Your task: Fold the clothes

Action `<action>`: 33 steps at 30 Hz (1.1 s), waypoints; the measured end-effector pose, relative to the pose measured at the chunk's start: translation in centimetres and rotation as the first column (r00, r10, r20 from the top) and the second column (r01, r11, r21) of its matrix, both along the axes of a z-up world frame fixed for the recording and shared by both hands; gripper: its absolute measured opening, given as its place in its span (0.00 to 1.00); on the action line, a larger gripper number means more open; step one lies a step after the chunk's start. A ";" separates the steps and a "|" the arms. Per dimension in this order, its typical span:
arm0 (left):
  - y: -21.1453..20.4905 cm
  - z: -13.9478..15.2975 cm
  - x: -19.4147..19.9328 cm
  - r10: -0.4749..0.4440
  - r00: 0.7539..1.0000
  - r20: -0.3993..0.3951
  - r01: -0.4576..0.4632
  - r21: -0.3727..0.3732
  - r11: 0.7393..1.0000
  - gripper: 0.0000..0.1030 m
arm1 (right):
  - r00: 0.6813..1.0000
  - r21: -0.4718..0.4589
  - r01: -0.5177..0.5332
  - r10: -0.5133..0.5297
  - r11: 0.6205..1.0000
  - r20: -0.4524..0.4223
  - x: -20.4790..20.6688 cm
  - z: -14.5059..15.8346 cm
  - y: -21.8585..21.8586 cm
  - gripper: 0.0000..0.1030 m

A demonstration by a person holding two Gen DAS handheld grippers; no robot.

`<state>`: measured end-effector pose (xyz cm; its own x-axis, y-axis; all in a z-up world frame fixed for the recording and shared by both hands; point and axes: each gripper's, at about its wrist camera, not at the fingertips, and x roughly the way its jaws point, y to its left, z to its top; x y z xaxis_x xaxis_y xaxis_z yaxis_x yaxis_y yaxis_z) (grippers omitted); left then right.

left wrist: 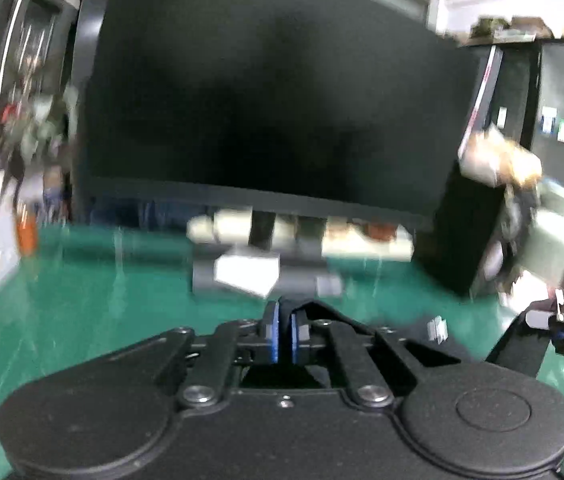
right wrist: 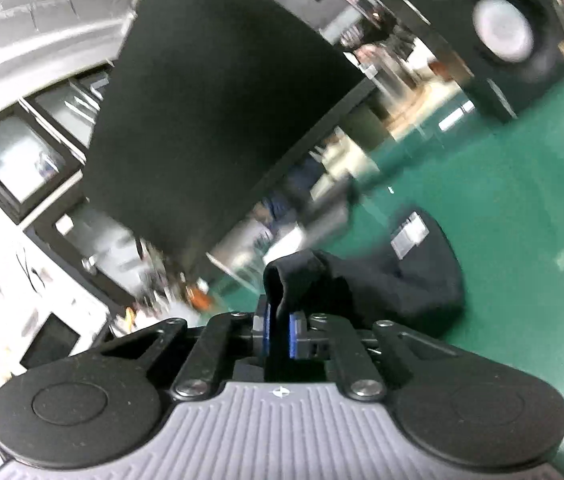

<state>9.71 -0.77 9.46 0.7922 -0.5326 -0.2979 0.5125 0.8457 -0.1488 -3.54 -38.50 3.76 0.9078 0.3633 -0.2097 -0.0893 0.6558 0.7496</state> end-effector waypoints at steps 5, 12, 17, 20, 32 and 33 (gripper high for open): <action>0.6 7.7 -0.5 0.017 0.974 0.225 0.004 -0.093 0.996 0.07 | 0.969 -0.077 0.052 -0.032 0.996 0.246 1.5 8.4 -0.4 0.08; 2.1 4.6 -6.0 -0.050 0.977 0.206 0.055 -0.016 0.998 0.07 | 0.960 -0.073 0.081 -0.058 0.994 0.273 -4.2 7.2 -1.0 0.08; 4.1 -4.5 -11.1 -0.031 0.997 -0.075 0.032 0.014 0.999 0.07 | 0.996 0.020 0.091 -0.091 0.996 -0.010 -9.2 -1.7 -0.8 0.08; 4.9 -8.7 -12.8 0.017 0.972 -0.234 -0.003 0.060 0.998 0.07 | 0.980 0.079 0.139 -0.126 0.987 -0.152 -12.1 -6.3 -0.7 0.08; 7.8 -11.1 -18.6 0.033 0.950 -0.311 0.030 0.196 0.980 0.41 | 0.952 0.159 0.200 -0.153 0.967 -0.266 -18.3 -10.3 -0.3 0.14; 8.3 -11.0 -18.7 0.041 0.948 -0.315 0.026 0.205 0.978 0.52 | 0.951 0.157 0.207 -0.161 0.966 -0.262 -18.8 -10.2 -0.3 0.18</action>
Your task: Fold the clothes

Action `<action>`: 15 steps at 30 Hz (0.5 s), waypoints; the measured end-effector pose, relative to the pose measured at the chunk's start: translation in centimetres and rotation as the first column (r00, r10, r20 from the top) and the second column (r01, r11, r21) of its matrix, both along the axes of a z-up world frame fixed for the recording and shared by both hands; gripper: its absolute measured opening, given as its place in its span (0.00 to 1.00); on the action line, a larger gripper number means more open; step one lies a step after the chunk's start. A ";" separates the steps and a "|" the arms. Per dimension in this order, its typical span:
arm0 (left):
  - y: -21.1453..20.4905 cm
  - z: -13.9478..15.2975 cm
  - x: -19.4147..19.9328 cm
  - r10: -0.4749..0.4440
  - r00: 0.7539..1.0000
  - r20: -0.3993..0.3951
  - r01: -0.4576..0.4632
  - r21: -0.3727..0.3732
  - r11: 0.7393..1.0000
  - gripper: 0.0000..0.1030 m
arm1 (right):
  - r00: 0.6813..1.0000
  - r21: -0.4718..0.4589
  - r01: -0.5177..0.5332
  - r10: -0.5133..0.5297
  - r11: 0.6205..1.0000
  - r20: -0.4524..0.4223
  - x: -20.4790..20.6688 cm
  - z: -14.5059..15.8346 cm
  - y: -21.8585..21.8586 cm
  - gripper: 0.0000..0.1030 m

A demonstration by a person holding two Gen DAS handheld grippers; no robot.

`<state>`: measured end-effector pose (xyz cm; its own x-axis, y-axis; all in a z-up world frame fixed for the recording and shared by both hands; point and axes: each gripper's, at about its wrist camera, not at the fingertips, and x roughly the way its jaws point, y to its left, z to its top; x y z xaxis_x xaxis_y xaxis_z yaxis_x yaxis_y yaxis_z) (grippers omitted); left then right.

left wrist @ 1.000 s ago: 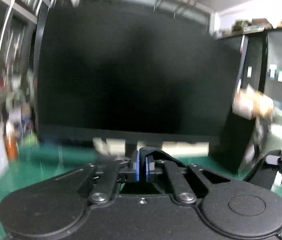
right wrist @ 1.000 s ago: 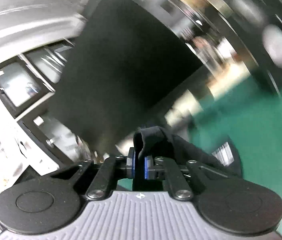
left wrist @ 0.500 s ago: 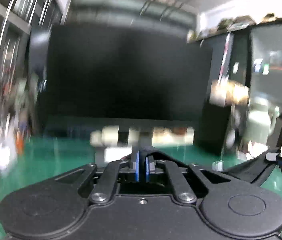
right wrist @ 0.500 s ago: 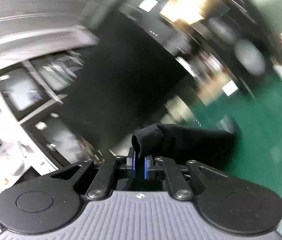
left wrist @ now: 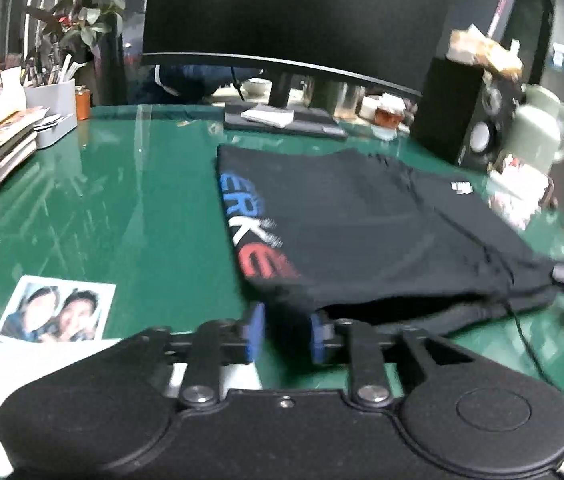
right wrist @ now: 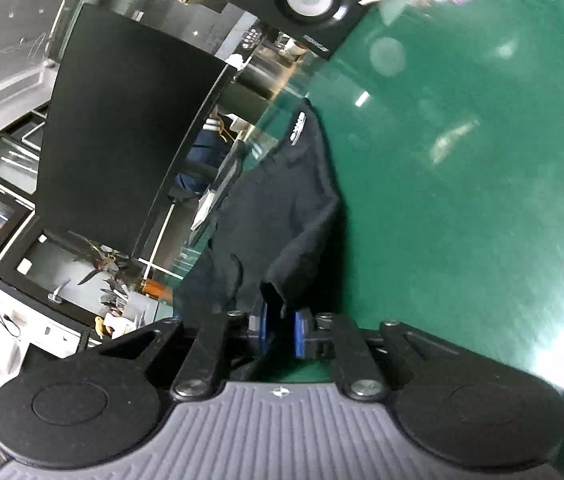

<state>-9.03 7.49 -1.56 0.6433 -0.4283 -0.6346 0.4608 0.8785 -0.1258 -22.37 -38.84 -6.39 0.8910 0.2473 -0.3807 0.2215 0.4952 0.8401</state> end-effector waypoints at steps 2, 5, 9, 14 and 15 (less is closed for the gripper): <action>0.9 0.2 -0.3 0.012 1.000 -0.007 -0.012 0.021 1.000 0.59 | 1.000 -0.013 0.019 -0.019 1.000 0.008 -1.1 0.4 0.1 0.28; 3.7 0.3 -1.0 0.082 0.997 -0.002 -0.082 0.088 0.993 0.70 | 0.995 -0.062 0.092 -0.090 0.994 0.032 -3.4 1.5 -0.3 0.64; 5.3 1.1 -1.0 0.136 0.991 0.010 -0.136 0.122 0.983 0.78 | 0.975 -0.230 0.217 -0.200 0.949 0.091 -5.6 3.9 -0.4 0.56; 4.1 1.7 -2.0 -0.022 0.997 0.071 -0.007 0.391 0.920 0.89 | 0.994 -0.380 0.065 -0.028 0.923 0.102 -2.5 5.2 2.5 0.35; 4.3 1.8 -2.2 -0.027 0.996 0.081 -0.008 0.403 0.915 0.91 | 0.995 -0.392 0.012 0.026 0.920 0.092 -1.0 5.1 3.2 0.35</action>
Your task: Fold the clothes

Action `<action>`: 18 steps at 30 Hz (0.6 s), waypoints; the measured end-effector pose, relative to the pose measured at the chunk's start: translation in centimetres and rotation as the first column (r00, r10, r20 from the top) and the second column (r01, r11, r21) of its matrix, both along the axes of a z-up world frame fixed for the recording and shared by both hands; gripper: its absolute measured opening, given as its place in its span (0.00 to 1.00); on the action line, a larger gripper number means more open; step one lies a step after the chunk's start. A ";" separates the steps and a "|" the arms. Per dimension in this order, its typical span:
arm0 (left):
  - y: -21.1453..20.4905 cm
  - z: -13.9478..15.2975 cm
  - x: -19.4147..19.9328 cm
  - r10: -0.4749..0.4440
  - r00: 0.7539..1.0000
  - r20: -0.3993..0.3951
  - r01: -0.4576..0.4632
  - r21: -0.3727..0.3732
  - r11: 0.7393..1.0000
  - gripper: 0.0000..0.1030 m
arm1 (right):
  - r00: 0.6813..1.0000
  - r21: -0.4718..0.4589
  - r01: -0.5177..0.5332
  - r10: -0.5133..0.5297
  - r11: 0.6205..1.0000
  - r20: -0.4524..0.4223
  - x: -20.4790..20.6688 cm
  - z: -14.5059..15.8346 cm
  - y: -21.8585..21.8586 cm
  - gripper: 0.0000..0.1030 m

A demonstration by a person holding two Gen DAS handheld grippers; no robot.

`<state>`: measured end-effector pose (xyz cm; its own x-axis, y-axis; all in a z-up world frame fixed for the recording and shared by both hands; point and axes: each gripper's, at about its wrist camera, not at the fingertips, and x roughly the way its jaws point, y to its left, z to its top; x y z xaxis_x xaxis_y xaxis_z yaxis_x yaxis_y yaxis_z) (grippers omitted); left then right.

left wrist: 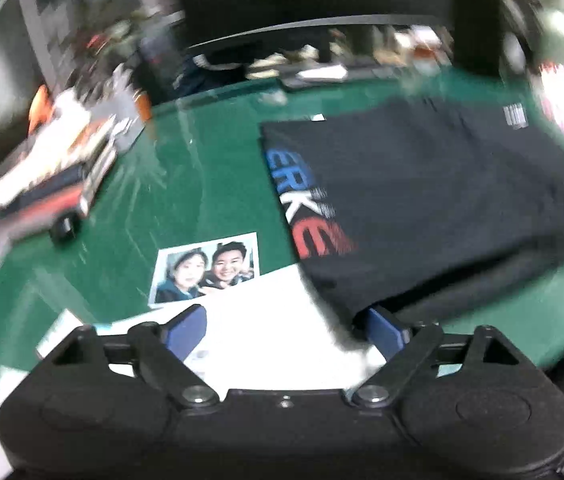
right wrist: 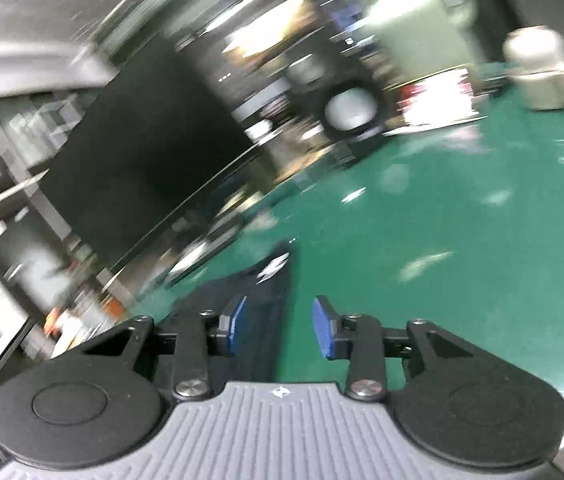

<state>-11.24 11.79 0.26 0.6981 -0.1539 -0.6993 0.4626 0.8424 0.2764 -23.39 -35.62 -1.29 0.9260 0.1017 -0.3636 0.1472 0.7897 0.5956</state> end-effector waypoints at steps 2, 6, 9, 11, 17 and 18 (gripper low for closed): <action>1.1 0.2 -0.3 -0.008 1.000 -0.017 0.008 -0.014 1.000 0.92 | 0.995 -0.023 -0.097 0.096 0.995 -0.025 3.0 -0.2 1.4 0.35; 4.0 0.5 -0.1 0.151 0.988 0.029 -0.152 0.039 0.988 0.93 | 0.974 -0.061 -0.217 0.211 0.974 -0.084 8.0 -0.2 3.2 0.33; 5.2 1.9 1.2 0.247 0.968 0.046 -0.241 -0.113 0.964 0.93 | 0.960 -0.105 -0.264 0.251 0.959 -0.121 10.9 -0.1 4.0 0.33; 3.6 2.6 3.0 0.197 0.979 0.051 -0.181 -0.230 0.956 0.93 | 0.958 -0.132 -0.266 0.247 0.955 -0.142 12.2 -0.2 4.1 0.33; -9.6 1.3 10.9 -0.137 0.989 0.048 0.145 -0.265 0.953 0.92 | 0.946 -0.298 -0.278 0.207 0.913 -0.248 15.9 -1.2 4.4 0.33; -11.7 0.8 11.7 -0.191 0.981 0.032 0.193 -0.264 0.945 0.92 | 0.944 -0.314 -0.286 0.209 0.905 -0.256 16.3 -1.4 4.3 0.30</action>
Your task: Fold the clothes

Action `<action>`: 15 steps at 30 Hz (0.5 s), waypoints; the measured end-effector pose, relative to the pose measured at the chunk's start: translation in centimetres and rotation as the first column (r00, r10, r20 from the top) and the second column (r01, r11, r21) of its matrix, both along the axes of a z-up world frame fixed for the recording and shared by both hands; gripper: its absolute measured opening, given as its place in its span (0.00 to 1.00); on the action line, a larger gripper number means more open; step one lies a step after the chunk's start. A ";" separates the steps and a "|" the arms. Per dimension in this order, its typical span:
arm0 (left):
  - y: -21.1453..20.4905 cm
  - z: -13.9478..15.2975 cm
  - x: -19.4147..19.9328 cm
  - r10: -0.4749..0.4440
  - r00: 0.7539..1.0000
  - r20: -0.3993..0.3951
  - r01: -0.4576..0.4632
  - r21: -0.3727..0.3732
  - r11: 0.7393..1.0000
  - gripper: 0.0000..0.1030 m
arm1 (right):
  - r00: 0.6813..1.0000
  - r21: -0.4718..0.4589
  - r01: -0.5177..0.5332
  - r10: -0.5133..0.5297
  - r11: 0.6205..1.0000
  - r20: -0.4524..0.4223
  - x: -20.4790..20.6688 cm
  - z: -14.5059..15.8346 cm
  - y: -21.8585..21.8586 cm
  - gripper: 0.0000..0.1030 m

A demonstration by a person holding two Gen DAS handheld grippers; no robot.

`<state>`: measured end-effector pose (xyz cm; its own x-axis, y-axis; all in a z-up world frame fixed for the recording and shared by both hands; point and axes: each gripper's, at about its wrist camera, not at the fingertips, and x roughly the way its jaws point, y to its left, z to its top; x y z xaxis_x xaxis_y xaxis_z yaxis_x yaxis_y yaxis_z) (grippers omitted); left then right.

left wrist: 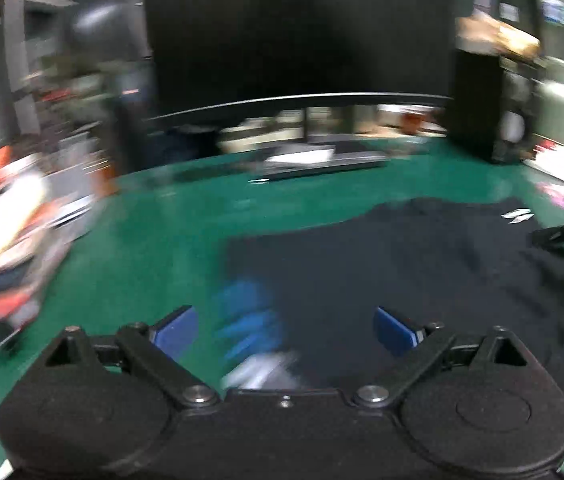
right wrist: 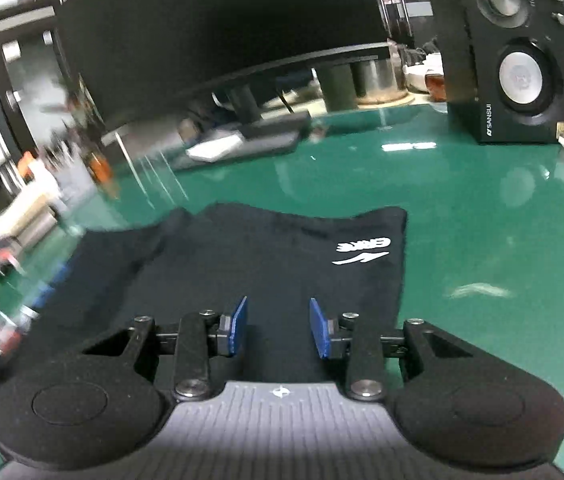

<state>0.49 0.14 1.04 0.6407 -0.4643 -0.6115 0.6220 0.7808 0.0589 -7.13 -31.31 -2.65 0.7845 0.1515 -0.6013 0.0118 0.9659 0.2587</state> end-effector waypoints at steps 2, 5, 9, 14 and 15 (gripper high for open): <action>-3.5 -1.3 1.9 -0.068 0.997 -0.037 0.069 0.040 0.997 0.90 | 1.000 -0.038 -0.005 0.005 0.999 -0.007 0.5 -0.2 -0.4 0.30; -6.3 -2.7 4.5 -0.090 0.992 -0.090 0.096 0.061 0.993 0.91 | 1.000 -0.092 -0.003 0.002 0.996 -0.010 1.5 -0.3 -1.6 0.29; -8.6 -2.9 7.3 -0.077 0.988 -0.136 0.084 0.048 0.995 0.91 | 1.000 -0.156 0.013 -0.015 0.988 -0.013 3.4 -0.5 -4.2 0.29; -10.4 -3.5 9.0 -0.062 0.989 -0.136 0.068 0.043 0.997 0.93 | 1.000 -0.186 0.008 -0.011 0.983 -0.015 5.4 -0.7 -6.8 0.29; -10.4 -3.6 9.0 -0.053 0.990 -0.133 0.059 0.040 0.997 0.94 | 1.000 -0.190 0.005 -0.009 0.982 -0.017 5.5 -0.7 -6.8 0.29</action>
